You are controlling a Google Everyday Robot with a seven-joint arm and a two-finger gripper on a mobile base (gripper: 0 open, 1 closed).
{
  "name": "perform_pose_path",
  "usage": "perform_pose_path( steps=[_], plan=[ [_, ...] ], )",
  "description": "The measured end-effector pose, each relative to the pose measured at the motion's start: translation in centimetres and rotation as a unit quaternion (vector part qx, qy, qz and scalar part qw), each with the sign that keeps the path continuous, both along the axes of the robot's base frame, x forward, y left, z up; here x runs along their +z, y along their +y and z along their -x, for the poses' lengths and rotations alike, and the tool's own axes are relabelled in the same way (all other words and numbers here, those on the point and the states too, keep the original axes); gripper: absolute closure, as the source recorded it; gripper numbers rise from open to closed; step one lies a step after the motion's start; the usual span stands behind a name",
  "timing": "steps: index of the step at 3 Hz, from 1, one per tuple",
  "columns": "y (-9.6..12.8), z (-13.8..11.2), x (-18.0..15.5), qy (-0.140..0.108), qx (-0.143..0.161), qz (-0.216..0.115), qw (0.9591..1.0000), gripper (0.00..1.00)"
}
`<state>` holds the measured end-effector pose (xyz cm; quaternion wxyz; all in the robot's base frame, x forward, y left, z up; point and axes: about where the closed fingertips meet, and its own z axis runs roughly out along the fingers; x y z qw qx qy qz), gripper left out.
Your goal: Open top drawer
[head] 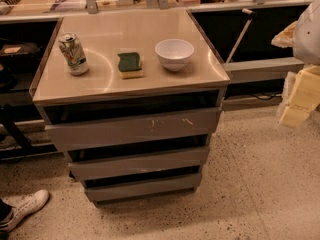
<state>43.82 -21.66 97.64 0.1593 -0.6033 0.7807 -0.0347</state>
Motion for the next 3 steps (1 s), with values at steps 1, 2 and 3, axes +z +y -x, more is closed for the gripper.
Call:
perform_pose_path(
  steps=[1, 2, 3],
  plan=[
    [0.0, 0.0, 0.0, 0.000, 0.000, 0.000, 1.0000, 0.00],
    [0.0, -0.3, 0.2, -0.009, 0.002, 0.001, 1.0000, 0.00],
    [1.6, -0.7, -2.5, -0.017, 0.023, -0.001, 0.9996, 0.00]
  ],
)
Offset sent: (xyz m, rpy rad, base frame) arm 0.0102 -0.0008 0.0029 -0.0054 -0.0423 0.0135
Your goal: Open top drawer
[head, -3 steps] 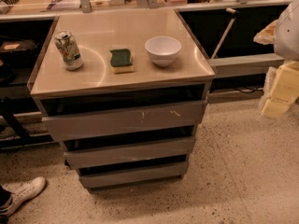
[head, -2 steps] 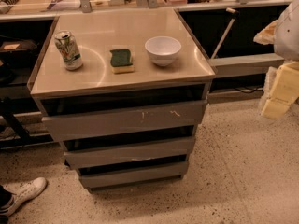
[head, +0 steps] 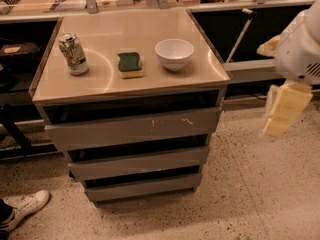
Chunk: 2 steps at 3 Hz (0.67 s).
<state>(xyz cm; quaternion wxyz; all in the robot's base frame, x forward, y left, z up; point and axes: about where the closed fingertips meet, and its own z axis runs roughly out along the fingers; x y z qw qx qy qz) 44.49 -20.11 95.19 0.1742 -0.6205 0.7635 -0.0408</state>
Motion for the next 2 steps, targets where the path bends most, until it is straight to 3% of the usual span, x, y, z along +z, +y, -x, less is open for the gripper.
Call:
perform_pose_path(
  steps=[2],
  plan=[
    [4.1, -2.7, -12.8, 0.037, 0.063, -0.009, 0.9973, 0.00]
  ],
)
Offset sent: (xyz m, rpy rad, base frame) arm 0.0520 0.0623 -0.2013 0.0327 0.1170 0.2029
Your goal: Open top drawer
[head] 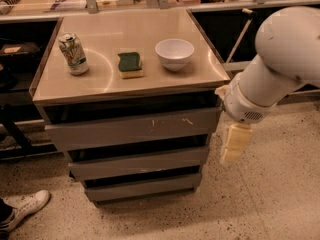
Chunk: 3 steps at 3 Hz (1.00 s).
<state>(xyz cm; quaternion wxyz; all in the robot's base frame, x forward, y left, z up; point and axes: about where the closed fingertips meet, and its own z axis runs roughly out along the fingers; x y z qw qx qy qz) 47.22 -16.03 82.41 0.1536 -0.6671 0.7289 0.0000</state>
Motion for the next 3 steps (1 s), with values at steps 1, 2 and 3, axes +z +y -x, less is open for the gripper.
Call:
perform_pose_path(
  steps=[1, 2, 3],
  plan=[
    [2.2, -2.5, -4.5, 0.017, 0.024, -0.011, 0.9995, 0.00],
    [2.2, -2.5, -4.5, 0.017, 0.024, -0.011, 0.9995, 0.00],
    [3.6, -4.3, -6.6, 0.002, 0.021, -0.011, 0.9997, 0.00]
  ],
)
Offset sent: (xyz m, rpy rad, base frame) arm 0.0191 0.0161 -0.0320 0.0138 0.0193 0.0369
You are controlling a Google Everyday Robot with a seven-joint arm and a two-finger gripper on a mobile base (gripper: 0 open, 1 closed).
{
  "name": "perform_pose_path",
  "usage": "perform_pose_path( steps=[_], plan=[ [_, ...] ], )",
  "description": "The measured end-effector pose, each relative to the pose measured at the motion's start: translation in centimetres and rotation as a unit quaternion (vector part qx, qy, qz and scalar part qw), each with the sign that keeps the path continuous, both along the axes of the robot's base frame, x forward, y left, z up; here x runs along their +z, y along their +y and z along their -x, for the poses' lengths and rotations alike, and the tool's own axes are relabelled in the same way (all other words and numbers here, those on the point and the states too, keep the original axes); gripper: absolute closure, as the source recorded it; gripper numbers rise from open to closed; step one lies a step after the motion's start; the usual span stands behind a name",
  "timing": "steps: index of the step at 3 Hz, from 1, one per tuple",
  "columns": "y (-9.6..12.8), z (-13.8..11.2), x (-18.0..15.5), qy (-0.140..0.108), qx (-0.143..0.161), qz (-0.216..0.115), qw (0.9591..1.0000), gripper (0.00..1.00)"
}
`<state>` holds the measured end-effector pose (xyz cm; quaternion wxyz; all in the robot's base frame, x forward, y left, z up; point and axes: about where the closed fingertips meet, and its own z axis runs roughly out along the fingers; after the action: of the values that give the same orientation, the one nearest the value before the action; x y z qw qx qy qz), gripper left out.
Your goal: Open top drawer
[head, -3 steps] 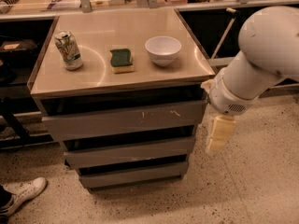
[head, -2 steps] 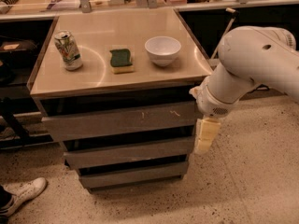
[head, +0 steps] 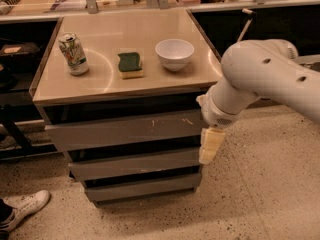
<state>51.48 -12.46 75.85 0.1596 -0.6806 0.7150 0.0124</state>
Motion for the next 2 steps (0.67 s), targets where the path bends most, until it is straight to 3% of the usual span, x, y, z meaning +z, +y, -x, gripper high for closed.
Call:
perform_pose_path(
  steps=[2],
  plan=[
    [2.6, -4.7, -4.6, -0.013, 0.001, 0.003, 0.9999, 0.00]
  ],
)
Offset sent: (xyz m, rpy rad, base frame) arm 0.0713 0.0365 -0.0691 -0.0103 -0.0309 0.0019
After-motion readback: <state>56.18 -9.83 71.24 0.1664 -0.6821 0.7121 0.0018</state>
